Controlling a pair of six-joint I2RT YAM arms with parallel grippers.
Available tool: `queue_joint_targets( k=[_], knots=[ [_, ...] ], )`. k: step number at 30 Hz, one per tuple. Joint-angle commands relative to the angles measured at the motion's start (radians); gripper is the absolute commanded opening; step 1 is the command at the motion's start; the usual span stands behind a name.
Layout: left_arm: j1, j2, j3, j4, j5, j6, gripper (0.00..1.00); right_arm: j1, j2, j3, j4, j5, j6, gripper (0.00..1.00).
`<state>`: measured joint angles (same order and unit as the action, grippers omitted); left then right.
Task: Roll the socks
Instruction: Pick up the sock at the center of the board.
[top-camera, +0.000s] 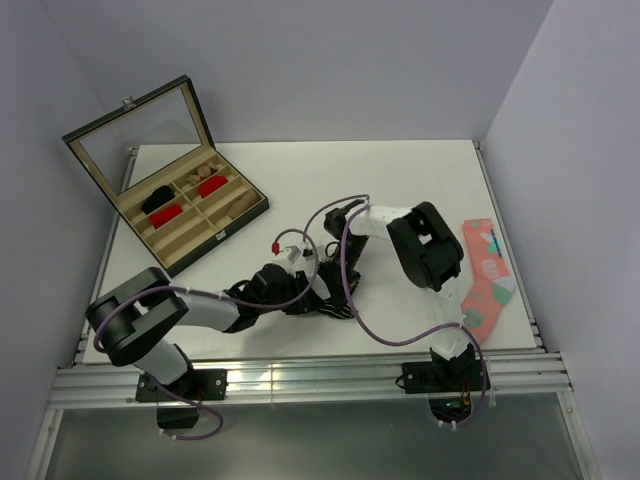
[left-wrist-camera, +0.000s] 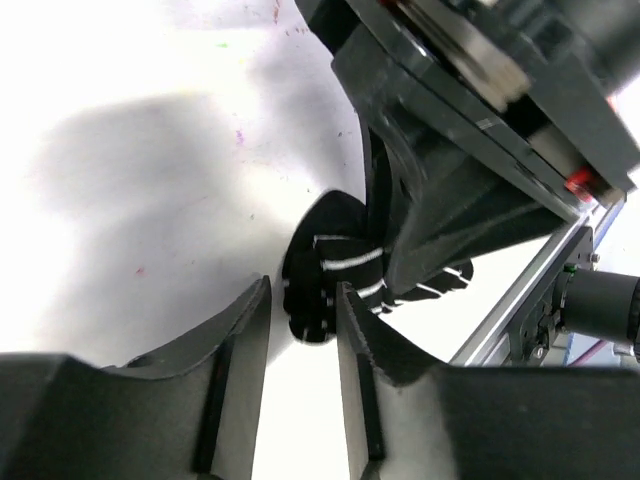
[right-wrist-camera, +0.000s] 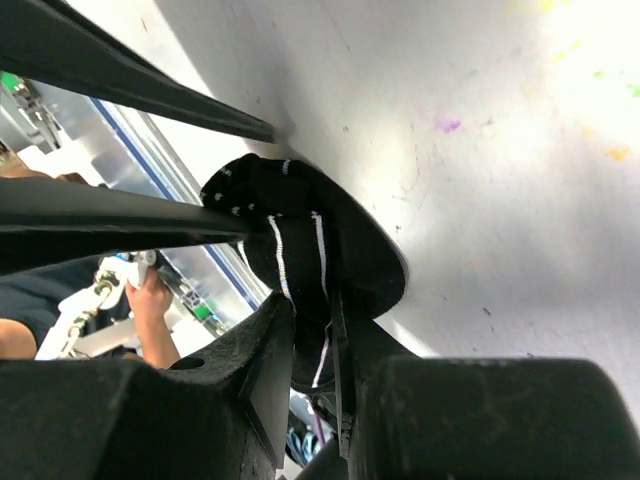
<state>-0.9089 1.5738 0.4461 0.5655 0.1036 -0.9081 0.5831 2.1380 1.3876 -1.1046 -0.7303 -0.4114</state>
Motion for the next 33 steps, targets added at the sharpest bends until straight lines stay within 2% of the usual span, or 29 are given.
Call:
queue_joint_targets(
  k=[1,7,11,14,23,27,33],
  knots=[
    [-0.018,-0.081,-0.032,-0.03,-0.063,-0.008,0.38,-0.009,0.037,0.014,0.23,0.084,0.005,0.04],
    [-0.016,-0.224,-0.104,-0.046,-0.166,-0.087,0.4,-0.012,0.048,0.011,0.245,0.086,0.037,0.03],
    [-0.019,-0.337,-0.171,-0.038,-0.241,-0.195,0.41,-0.019,0.059,0.019,0.244,0.077,0.06,0.02],
    [-0.051,-0.353,-0.196,-0.019,-0.289,-0.25,0.41,-0.02,0.063,0.028,0.241,0.062,0.078,0.02],
    [-0.189,-0.16,-0.181,0.152,-0.446,-0.425,0.4,-0.026,0.089,0.065,0.235,-0.009,0.135,0.01],
    [-0.212,-0.094,-0.205,0.281,-0.473,-0.476,0.4,-0.026,0.105,0.065,0.232,-0.032,0.135,0.01],
    [-0.22,-0.011,-0.195,0.35,-0.485,-0.495,0.4,-0.032,0.103,0.067,0.218,-0.075,0.131,0.01]
  ],
)
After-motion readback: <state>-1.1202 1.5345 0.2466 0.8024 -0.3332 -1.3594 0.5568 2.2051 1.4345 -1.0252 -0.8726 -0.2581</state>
